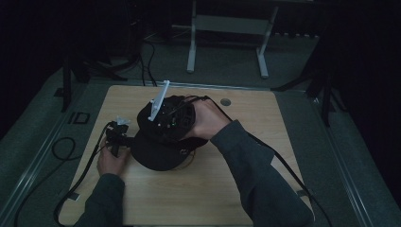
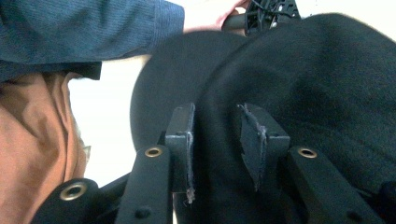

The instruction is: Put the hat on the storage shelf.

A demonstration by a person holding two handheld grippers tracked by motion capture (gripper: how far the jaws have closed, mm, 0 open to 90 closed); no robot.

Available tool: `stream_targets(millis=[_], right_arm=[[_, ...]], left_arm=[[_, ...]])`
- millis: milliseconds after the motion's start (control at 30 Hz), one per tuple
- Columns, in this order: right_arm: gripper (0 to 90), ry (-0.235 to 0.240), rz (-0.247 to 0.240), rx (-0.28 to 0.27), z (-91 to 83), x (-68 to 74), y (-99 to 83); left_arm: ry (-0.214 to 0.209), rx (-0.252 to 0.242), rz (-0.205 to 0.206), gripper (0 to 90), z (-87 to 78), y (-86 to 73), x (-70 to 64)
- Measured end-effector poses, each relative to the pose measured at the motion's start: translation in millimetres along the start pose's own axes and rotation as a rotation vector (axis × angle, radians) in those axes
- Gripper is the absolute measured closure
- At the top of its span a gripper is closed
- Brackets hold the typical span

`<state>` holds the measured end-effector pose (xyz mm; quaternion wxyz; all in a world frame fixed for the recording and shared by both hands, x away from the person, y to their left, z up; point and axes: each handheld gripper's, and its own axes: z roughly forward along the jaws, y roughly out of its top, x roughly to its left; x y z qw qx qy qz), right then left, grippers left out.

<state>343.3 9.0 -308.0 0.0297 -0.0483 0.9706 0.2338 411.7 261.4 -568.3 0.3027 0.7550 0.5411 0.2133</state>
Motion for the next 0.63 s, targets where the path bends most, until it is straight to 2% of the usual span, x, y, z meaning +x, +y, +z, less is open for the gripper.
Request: stream_targets(millis=[200, 633], right_arm=[[63.6, -0.007, 0.030, -0.024, -2.7, -4.9, -4.5], [61.7, -0.009, 0.031, -0.015, -8.7, -3.6, -8.0]], left_arm=[[0.001, -0.003, -0.004, 2.4, 0.2, 0.0, -0.3], [0.001, -0.003, -0.004, 2.4, 0.2, 0.0, -0.3]])
